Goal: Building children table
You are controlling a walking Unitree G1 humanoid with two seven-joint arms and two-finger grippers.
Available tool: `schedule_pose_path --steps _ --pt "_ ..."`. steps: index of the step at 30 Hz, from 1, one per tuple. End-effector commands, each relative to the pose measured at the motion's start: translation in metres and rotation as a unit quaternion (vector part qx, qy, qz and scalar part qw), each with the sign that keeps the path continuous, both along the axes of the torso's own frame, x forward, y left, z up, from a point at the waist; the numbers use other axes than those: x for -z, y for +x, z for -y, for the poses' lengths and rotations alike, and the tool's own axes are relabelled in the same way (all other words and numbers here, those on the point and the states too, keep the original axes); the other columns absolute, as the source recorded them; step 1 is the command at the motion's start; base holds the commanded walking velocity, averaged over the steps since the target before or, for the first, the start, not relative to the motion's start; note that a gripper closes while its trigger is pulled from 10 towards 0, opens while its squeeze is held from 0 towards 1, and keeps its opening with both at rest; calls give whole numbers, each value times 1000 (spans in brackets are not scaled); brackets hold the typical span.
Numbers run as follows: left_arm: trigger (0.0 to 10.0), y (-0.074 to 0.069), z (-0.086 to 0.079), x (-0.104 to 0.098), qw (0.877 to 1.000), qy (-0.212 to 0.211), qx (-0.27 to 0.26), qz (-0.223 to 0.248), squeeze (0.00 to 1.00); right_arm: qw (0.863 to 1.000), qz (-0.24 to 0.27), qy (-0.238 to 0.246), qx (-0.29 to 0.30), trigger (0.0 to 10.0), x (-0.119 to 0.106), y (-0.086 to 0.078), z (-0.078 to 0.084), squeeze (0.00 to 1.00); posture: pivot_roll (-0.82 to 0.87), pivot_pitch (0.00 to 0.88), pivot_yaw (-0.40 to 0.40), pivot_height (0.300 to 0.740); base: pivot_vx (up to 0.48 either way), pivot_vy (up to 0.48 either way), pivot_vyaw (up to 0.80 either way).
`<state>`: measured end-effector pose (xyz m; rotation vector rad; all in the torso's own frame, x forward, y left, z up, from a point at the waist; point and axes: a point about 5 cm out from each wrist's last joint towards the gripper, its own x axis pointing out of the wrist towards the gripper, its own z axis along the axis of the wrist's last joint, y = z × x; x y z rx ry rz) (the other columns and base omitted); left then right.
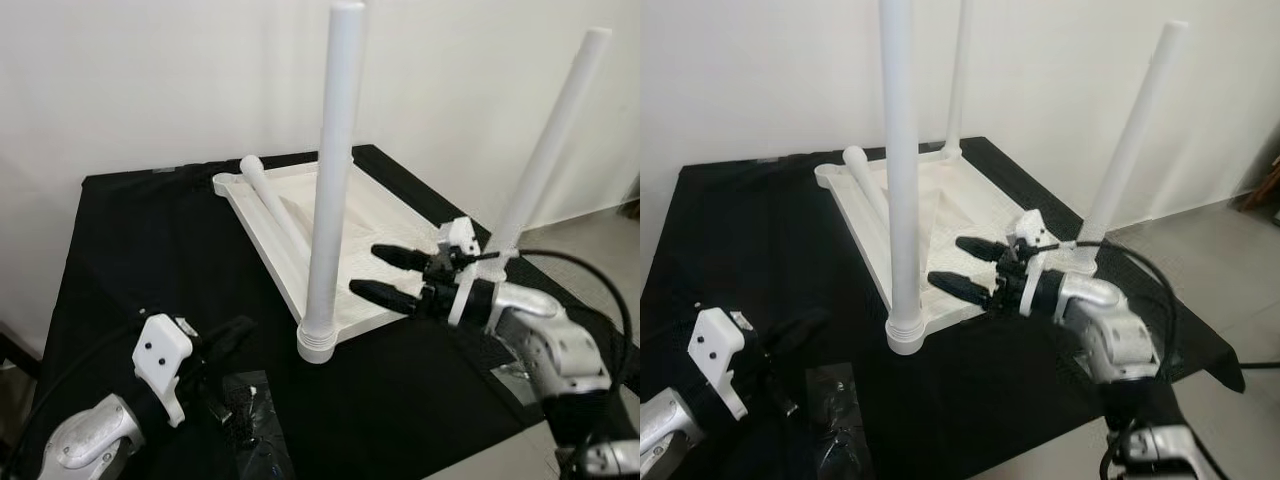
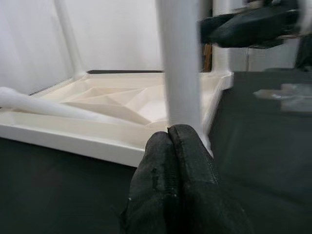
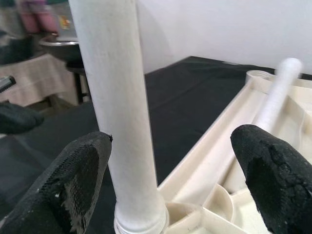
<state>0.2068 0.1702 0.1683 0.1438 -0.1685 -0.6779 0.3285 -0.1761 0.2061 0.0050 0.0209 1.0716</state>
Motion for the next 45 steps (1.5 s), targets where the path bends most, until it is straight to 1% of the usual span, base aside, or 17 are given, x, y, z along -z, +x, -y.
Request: schedule_pose_path --steps 1,5,6,7,8,10,18,25,28,31,33,39,40,41,43,44,45 --pt "10000 -3 3 0 1000 2 22 -8 0 1000 0 -1 -8 10000 -1 2 -1 0 84 10 -76 740 0 0 0" --pt "10000 -12 9 4 996 -25 66 -48 0 997 -17 -13 -74 10000 2 7 -13 0 90 23 -82 740 0 0 0" --pt "10000 -13 9 4 995 -40 67 -59 0 994 -22 -23 -102 10000 3 6 -18 0 94 28 -86 740 0 0 0" --pt "10000 -13 9 4 995 -40 67 -59 0 994 -22 -23 -102 10000 3 6 -18 0 94 28 -86 740 0 0 0" --pt "10000 -14 9 2 993 -59 69 -71 0 989 -27 -36 -139 10000 5 5 -24 0 97 33 -90 740 0 0 0" --pt "10000 -16 10 2 992 -65 71 -76 0 987 -27 -41 -151 10000 5 5 -27 0 97 33 -90 740 0 0 0" --pt "10000 -21 14 2 990 -66 88 -85 0 992 6 -45 -119 10000 -6 26 -36 0 100 49 -102 740 0 0 0" --pt "10000 -23 15 -2 991 -69 81 -79 0 992 12 -53 -112 10000 -8 34 -34 0 110 60 -116 740 0 0 0" --pt "10000 -23 16 -5 991 -75 79 -73 0 990 10 -48 -131 10000 -10 37 -38 0 112 61 -119 740 0 0 0" --pt "10000 -22 18 -6 990 -80 88 -73 0 979 13 -58 -197 10000 -10 32 -52 0 128 72 -130 740 0 0 0" --pt "10000 -23 19 -7 990 -82 93 -74 0 974 16 -62 -218 10000 -10 30 -58 0 131 74 -133 740 0 0 0" --pt "10000 -26 19 -8 988 -87 99 -76 0 968 25 -64 -240 10000 -12 32 -74 0 149 87 -142 740 0 0 0" --pt "10000 -27 20 -9 988 -87 99 -76 0 968 26 -65 -242 8196 -12 33 -76 0 151 88 -145 740 0 0 0" --pt "10000 -27 20 -9 988 -87 99 -77 0 968 29 -67 -240 3961 -13 34 -77 0 152 89 -145 740 0 0 0" --pt "10000 -28 20 -9 988 -87 99 -77 0 968 30 -68 -238 3961 -13 35 -78 0 152 89 -145 740 0 0 0" --pt "10000 -28 21 -9 988 -88 100 -77 0 968 31 -73 -237 0 -13 36 -76 0 152 93 -147 740 0 0 0" --pt "10000 -28 21 -9 988 -88 100 -78 0 968 31 -77 -237 0 -13 36 -74 0 152 93 -147 740 0 0 0"
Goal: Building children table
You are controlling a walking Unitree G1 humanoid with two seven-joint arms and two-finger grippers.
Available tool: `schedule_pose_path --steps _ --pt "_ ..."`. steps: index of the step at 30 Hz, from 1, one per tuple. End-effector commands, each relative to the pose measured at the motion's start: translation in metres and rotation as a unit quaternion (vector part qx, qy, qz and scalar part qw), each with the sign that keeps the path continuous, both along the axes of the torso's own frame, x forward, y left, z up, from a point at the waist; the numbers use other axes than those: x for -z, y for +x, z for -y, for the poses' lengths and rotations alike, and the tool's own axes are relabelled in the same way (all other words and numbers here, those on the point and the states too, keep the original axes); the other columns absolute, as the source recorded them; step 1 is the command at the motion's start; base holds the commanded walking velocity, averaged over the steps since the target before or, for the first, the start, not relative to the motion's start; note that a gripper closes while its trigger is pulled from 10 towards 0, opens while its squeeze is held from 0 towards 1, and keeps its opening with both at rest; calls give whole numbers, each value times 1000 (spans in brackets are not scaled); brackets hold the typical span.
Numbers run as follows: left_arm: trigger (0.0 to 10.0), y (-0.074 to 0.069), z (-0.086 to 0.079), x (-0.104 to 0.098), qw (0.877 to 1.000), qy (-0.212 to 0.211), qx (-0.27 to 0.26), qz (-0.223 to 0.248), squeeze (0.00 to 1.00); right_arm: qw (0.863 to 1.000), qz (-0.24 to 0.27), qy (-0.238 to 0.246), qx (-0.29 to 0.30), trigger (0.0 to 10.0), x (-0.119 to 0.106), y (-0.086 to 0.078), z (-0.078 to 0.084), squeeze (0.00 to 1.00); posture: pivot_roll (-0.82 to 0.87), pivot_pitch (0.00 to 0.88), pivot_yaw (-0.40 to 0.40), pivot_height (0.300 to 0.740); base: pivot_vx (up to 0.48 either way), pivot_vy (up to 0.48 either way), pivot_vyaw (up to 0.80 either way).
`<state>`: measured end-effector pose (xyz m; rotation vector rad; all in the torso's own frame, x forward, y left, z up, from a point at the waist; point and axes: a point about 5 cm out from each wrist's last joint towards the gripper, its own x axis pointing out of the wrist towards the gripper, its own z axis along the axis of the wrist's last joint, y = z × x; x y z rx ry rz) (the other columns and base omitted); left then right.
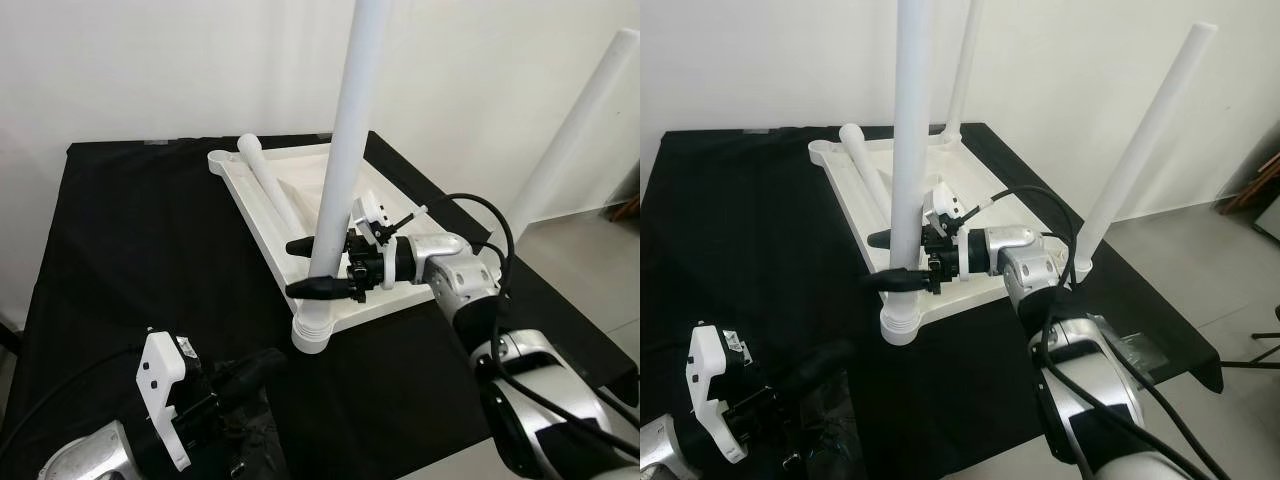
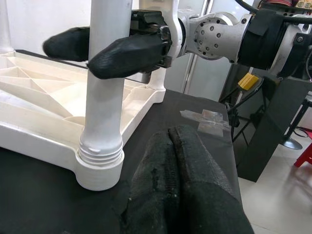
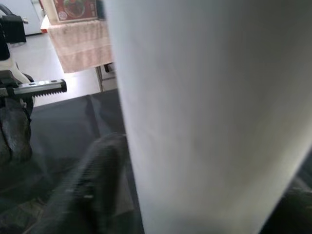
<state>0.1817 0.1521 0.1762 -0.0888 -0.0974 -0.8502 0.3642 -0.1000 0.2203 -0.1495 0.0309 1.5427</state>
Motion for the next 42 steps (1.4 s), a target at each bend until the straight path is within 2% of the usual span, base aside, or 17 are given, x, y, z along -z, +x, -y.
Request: schedule_pose_path --steps 1,11,18,21,23,24,26,31,32,33,34,35,36,38,40,41,42 --pt "10000 -4 3 -1 1000 -3 9 -4 0 1000 6 -21 -1 0 0 1 5 0 152 94 -147 740 0 0 0" --pt "10000 -2 4 -1 1000 -12 23 -13 0 999 0 -32 10 0 15 -12 39 0 119 85 -137 740 0 0 0" --pt "10000 1 2 0 999 -11 29 -16 0 992 -47 -27 114 0 52 -49 26 0 101 82 -138 740 0 0 0" --pt "10000 4 -2 0 999 -8 31 -17 0 864 -132 -74 481 0 103 -92 12 0 68 77 -113 740 0 0 0" --pt "10000 4 -2 0 999 -8 31 -17 0 864 -132 -74 481 0 103 -92 12 0 68 77 -113 740 0 0 0" --pt "10000 5 -3 0 999 -7 32 -17 0 838 -140 -84 521 0 109 -108 17 0 68 77 -113 740 0 0 0" --pt "10000 6 -4 0 999 -6 33 -17 0 833 -142 -88 527 0 111 -122 20 0 68 77 -113 740 0 0 0" --pt "10000 15 -6 3 999 -4 46 -18 0 812 -96 -103 566 0 96 -115 48 0 26 34 -83 740 0 0 0" --pt "10000 18 -6 4 999 -2 49 -18 0 806 -75 -115 576 1176 90 -110 58 0 27 30 -83 740 0 0 0" --pt "10000 19 -7 5 999 0 50 -17 0 797 -65 -125 588 10000 86 -108 62 0 28 26 -82 740 0 0 0" --pt "10000 20 -6 5 999 1 49 -16 0 793 -60 -128 592 10000 81 -106 60 451 38 18 -87 740 0 0 0" --pt "10000 20 -6 5 999 1 49 -16 0 793 -60 -128 592 10000 81 -106 60 451 38 18 -87 740 0 0 0" --pt "10000 21 -6 5 999 1 48 -15 0 791 -58 -128 596 10000 79 -106 57 1000 38 18 -87 740 0 0 0" --pt "10000 22 -6 6 999 1 47 -15 0 797 -59 -119 589 10000 75 -102 54 1000 39 11 -86 740 0 0 0" --pt "10000 23 -6 6 999 0 48 -16 0 840 -51 -48 538 10000 54 -88 41 1000 45 4 -88 740 0 0 0" --pt "10000 23 -6 6 999 0 48 -16 0 840 -51 -48 538 10000 54 -88 41 1000 45 4 -88 740 0 0 0" --pt "10000 24 -5 7 999 -1 49 -16 0 883 -29 14 468 10000 34 -84 29 1000 48 0 -89 740 0 0 0"
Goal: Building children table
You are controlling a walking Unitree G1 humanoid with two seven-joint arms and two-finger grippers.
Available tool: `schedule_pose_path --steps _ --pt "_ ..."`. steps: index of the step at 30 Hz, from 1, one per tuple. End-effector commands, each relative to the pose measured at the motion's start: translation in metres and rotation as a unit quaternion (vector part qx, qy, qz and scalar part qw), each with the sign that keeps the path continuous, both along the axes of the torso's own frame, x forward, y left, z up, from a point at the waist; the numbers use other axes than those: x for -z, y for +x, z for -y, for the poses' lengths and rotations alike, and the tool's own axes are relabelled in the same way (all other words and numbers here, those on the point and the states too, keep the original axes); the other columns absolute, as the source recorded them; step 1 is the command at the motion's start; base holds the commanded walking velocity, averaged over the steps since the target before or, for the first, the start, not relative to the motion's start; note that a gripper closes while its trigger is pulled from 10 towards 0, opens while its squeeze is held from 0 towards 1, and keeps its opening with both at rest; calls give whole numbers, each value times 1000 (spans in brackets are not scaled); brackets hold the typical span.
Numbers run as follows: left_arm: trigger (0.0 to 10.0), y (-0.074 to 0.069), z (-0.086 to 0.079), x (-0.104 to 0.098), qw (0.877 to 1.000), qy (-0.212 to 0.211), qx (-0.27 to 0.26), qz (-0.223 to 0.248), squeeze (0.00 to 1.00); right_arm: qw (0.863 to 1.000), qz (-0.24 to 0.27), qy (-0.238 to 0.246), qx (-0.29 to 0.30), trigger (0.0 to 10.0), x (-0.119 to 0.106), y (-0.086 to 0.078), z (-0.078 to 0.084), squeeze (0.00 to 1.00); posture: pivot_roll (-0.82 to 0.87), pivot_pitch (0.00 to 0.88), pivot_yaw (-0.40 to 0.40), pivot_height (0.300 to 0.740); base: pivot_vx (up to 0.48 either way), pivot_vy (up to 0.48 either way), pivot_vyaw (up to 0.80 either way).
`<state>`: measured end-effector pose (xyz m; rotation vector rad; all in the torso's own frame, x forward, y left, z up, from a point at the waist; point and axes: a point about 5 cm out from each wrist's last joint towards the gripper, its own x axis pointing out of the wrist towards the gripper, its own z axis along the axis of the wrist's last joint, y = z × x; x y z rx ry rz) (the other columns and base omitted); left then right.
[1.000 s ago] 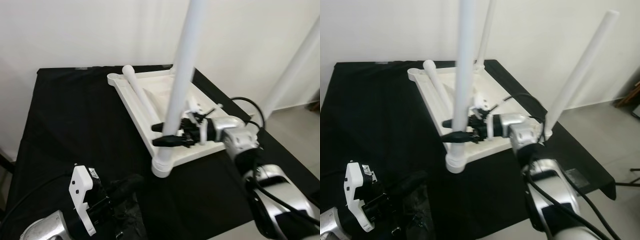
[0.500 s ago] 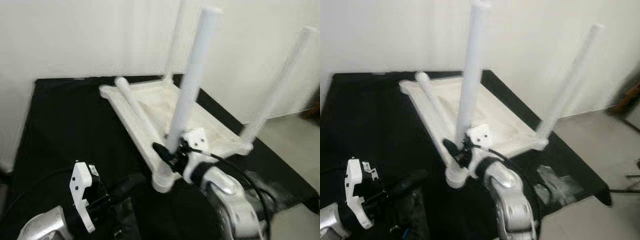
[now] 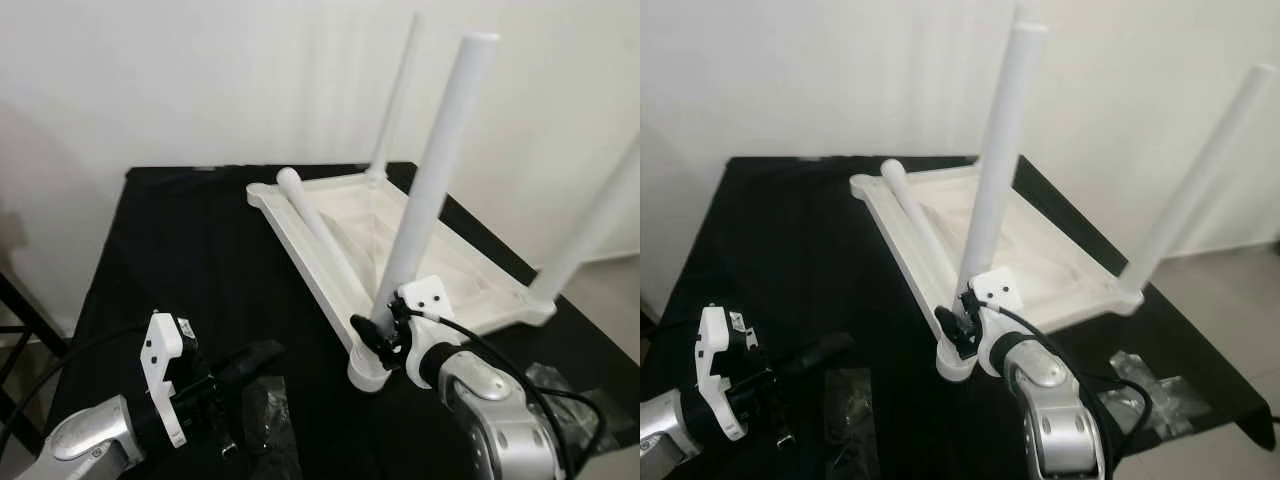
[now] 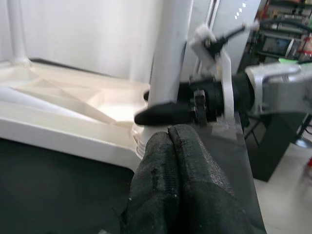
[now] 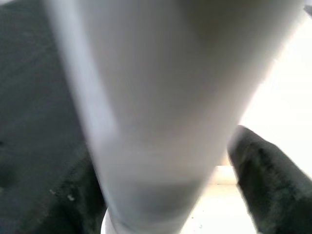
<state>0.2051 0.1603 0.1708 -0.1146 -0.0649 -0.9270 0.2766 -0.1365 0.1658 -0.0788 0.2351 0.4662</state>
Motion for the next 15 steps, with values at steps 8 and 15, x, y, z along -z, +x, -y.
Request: schedule_pose_path --steps 8,15 --pt "10000 4 6 4 1000 -2 14 -2 0 938 97 -14 -331 10000 -42 1 0 0 70 0 -96 740 0 0 0" --pt "10000 6 8 7 1000 -2 17 -3 0 929 90 -11 -359 10000 -50 28 19 0 83 0 -105 740 0 0 0"
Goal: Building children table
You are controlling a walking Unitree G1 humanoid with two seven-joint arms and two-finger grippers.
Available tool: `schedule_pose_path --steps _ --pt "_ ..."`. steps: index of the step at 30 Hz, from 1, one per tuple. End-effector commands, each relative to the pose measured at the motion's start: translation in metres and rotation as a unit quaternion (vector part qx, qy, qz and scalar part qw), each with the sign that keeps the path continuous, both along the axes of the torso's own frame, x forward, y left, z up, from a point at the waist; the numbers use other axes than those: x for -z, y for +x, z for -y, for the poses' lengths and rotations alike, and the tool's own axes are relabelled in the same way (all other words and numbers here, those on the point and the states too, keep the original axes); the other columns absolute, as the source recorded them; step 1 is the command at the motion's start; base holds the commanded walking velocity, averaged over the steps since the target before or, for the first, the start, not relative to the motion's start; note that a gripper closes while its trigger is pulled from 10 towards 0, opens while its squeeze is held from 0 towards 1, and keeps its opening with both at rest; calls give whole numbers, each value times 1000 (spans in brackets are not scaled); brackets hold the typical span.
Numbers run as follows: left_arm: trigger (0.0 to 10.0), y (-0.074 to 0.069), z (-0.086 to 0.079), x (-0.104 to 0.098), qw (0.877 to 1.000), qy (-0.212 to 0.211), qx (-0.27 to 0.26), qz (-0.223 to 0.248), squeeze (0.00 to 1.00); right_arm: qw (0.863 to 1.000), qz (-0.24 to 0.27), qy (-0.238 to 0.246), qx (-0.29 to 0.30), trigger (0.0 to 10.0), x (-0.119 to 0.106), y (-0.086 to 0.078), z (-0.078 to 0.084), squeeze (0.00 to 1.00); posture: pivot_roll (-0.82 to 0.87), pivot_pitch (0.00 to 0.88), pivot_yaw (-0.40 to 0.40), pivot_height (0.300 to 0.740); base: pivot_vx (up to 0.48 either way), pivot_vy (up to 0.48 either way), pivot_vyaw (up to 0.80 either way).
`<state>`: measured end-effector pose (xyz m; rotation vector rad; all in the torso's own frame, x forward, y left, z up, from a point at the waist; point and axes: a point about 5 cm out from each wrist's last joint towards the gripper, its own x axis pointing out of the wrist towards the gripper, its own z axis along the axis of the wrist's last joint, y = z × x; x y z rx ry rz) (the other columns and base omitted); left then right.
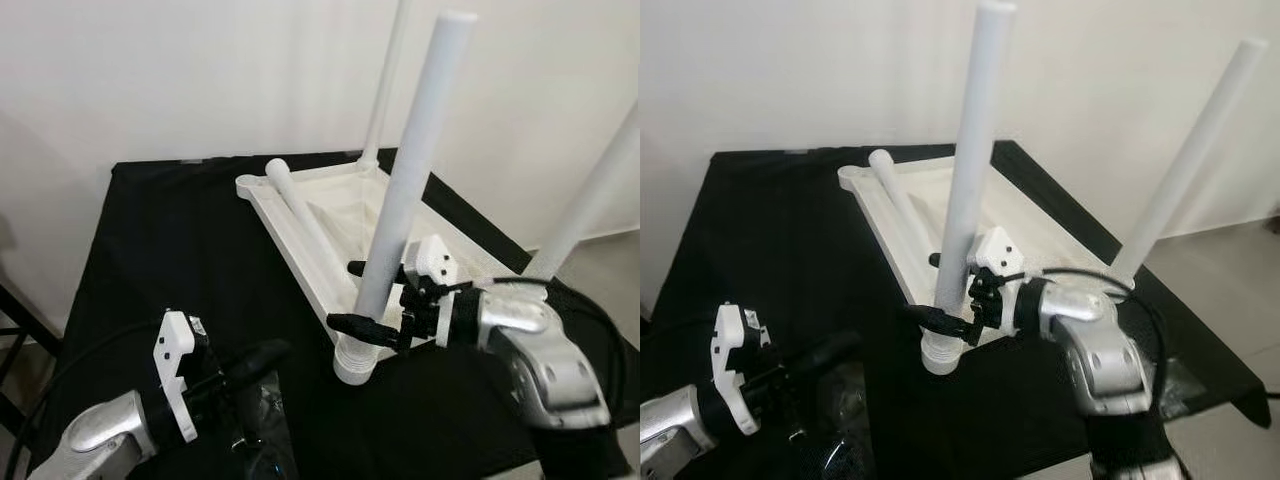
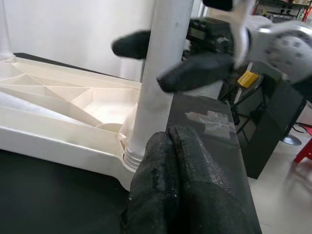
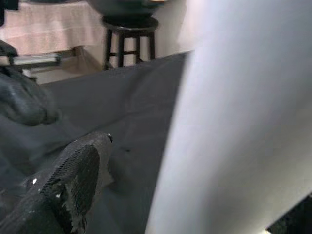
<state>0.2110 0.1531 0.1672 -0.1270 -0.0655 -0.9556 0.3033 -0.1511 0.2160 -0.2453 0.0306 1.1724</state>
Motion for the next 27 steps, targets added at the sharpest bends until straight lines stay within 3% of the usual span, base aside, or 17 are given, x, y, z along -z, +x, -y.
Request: schedule_pose_path --steps 1,4,5,7,8,10,11,15,23,26,27 --pt "10000 0 2 4 1000 3 3 -2 0 1000 -2 14 -8 10000 -2 8 9 0 87 0 -109 740 0 0 0" --pt "10000 0 2 4 1000 3 3 -2 0 1000 -3 19 -15 10000 -3 13 13 0 87 0 -109 740 0 0 0" --pt "10000 1 3 5 1000 3 3 -1 0 999 -10 29 -11 7451 -2 23 20 0 86 0 -110 740 0 0 0" --pt "10000 1 3 5 1000 3 3 -1 0 999 -12 33 -8 7451 -1 29 24 0 86 0 -110 740 0 0 0" --pt "10000 1 3 5 1000 3 3 -1 0 999 -11 35 -3 4627 -1 31 25 0 86 0 -109 740 0 0 0" --pt "10000 1 3 5 1000 3 3 -1 0 999 -8 36 0 4627 -1 34 26 0 86 0 -106 740 0 0 0" --pt "10000 1 3 6 1000 3 5 -2 0 999 -11 48 2 0 1 37 24 0 90 0 -103 740 0 0 0" --pt "10000 1 4 6 1000 3 8 -4 0 997 -22 70 -13 0 5 42 20 0 90 0 -102 740 0 0 0" --pt "10000 1 4 6 1000 1 8 -3 0 999 -9 52 11 0 11 41 26 0 83 0 -109 740 0 0 0" --pt "10000 1 4 6 1000 0 7 -2 0 997 -4 50 57 0 16 40 26 0 79 0 -115 740 0 0 0" --pt "10000 2 3 6 1000 1 5 -1 0 982 -18 92 161 0 28 42 19 0 69 0 -122 740 0 0 0"
